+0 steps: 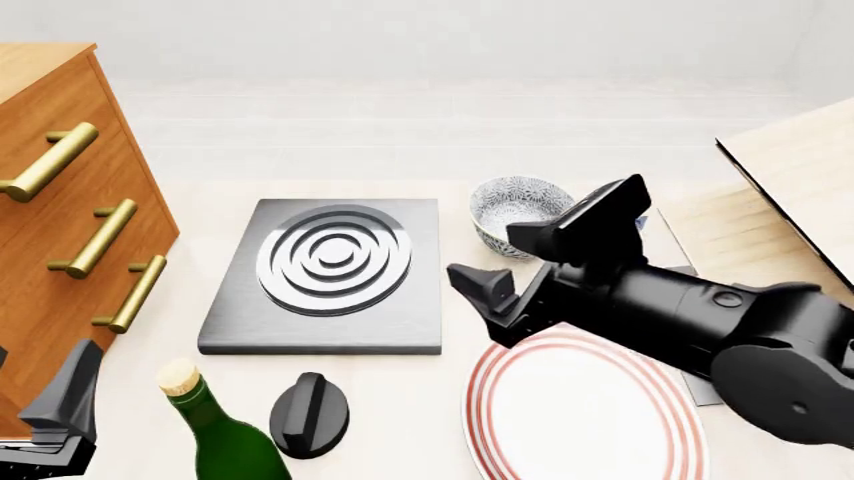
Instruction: Turn on the stove.
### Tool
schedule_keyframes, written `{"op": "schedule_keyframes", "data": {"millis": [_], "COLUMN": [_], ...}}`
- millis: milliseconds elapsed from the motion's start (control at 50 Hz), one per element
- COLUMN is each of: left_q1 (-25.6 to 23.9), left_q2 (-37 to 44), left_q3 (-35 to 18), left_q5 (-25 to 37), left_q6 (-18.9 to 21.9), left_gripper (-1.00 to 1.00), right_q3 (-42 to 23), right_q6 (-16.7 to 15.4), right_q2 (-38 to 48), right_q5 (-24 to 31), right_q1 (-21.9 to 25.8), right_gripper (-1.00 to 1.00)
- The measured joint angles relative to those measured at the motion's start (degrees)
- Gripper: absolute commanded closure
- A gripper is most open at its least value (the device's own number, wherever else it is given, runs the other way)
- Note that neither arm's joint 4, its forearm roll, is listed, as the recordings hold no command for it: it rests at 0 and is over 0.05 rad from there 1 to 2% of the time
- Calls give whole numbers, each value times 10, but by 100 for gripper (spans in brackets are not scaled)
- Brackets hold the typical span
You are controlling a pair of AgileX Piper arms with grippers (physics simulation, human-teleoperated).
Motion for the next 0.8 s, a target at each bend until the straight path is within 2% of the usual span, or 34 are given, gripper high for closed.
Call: {"op": "schedule_keyframes", "data": {"millis": [360, 800], "left_q1": [0, 0], "left_q2": [0, 0], "left_q3": [0, 0], "left_q5": [0, 0], "left_q6": [0, 0], "left_gripper": [-100, -100], "right_q3": [-61, -110], "right_q6": [19, 14], "right_q2": [107, 214], "right_q5": [7, 4], "right_q1": [66, 110], "right_gripper": [-100, -100]}}
